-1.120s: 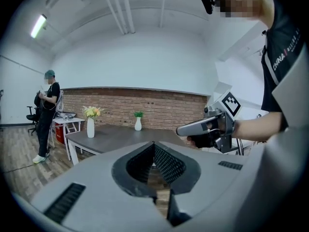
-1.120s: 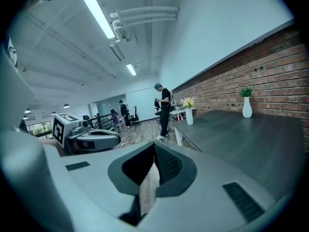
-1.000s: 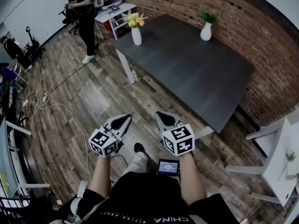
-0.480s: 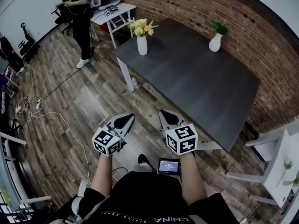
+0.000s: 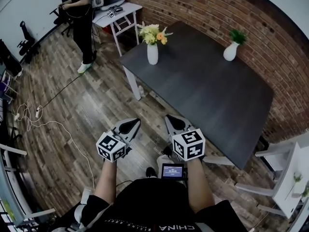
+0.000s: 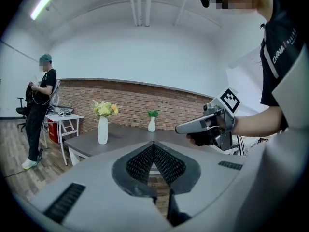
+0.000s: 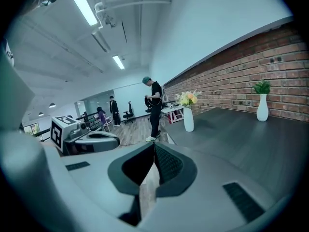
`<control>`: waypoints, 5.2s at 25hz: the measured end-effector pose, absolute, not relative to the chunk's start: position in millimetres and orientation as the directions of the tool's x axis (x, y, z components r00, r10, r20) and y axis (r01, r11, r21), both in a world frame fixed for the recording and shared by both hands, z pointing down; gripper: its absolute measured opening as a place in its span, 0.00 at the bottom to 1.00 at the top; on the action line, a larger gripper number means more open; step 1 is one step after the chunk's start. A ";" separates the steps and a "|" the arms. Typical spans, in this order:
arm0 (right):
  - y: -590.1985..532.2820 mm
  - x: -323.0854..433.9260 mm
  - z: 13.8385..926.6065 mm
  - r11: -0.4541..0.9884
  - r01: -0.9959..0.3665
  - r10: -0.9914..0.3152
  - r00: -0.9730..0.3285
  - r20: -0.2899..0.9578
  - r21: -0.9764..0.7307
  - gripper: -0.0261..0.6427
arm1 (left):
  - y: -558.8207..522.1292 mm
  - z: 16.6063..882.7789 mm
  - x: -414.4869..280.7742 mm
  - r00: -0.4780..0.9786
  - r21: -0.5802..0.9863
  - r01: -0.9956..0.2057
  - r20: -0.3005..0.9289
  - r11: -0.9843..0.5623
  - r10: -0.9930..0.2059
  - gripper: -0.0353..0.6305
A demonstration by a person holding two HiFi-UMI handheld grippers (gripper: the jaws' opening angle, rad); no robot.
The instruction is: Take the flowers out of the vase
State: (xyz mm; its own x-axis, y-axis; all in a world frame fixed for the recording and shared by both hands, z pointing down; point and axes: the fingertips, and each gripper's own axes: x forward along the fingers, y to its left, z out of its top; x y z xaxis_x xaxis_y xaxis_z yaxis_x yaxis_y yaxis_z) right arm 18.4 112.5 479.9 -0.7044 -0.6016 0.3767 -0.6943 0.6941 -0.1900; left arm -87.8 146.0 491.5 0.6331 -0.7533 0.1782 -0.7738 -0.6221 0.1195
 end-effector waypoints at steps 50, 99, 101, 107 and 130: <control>-319.7 -81.3 499.7 0.588 -0.770 -0.661 -0.633 0.403 -0.246 0.05 | -323.0 532.0 -186.9 0.786 0.191 -0.615 0.228 -0.765 -0.575 0.06; -387.5 -109.6 512.0 0.793 -0.559 -0.482 -0.819 0.310 -0.243 0.33 | -375.9 579.2 -101.4 0.746 0.005 -0.625 0.296 -0.781 -0.596 0.49; -386.4 -112.7 510.2 0.800 -0.550 -0.475 -0.824 0.308 -0.239 0.27 | -377.0 579.1 -102.1 0.745 0.006 -0.627 0.297 -0.779 -0.597 0.49; -394.5 -102.2 504.5 0.761 -0.570 -0.498 -0.819 0.283 -0.311 0.16 | -375.5 579.2 -103.0 0.748 0.007 -0.622 0.301 -0.783 -0.591 0.49; -404.8 -70.9 390.1 0.754 -0.590 -0.584 -0.803 0.116 -0.290 0.14 | -373.1 582.3 -102.5 0.765 0.005 -0.585 0.335 -0.811 -0.550 0.50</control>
